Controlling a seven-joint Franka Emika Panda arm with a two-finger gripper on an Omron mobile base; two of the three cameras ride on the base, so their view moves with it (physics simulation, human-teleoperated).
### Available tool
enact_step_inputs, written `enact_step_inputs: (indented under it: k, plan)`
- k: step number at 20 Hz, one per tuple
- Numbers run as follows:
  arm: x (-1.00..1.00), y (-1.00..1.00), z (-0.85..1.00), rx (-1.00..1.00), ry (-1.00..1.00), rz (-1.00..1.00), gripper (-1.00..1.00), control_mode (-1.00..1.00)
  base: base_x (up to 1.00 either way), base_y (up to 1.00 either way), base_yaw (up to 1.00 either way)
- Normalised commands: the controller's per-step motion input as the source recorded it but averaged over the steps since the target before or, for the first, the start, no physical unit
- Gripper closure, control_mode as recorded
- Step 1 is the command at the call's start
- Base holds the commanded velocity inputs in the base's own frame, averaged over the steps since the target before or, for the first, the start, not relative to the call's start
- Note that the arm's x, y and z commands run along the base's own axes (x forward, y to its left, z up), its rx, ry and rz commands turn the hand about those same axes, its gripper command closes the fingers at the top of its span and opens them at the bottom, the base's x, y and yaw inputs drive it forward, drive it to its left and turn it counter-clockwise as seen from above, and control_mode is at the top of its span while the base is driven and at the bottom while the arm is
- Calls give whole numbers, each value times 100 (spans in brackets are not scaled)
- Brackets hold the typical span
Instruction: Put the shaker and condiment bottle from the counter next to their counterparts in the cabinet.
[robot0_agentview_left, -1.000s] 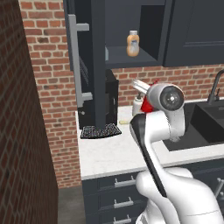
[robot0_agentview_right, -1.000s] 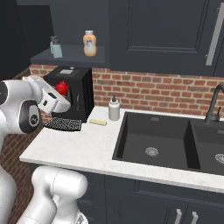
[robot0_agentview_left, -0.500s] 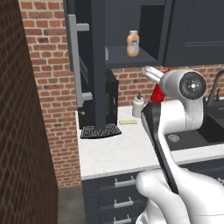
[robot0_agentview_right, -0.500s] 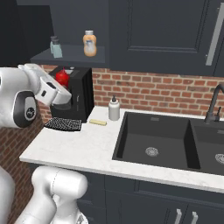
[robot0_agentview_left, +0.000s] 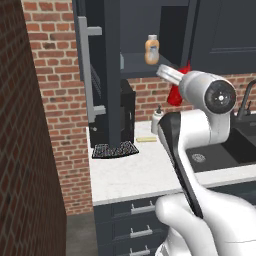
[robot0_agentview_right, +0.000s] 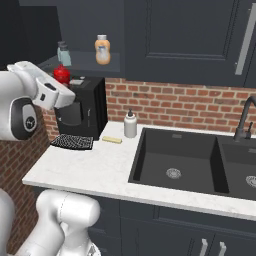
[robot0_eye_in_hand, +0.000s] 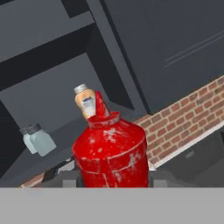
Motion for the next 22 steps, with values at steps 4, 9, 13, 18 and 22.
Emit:
enact_step_inputs:
  k: [4,9,13,18,22]
  plan:
    - [0,8,55,-13,-13,5,100,-100,0,0,0]
    - [0,2,3,-3,-1,1,100,-100,0,0,0]
    - [6,0,4,-4,0,2,100,-100,0,0,0]
    - [25,0,26,-1,0,3,100,-100,0,0,0]
    - [34,0,10,-2,0,0,100,-100,0,0,0]
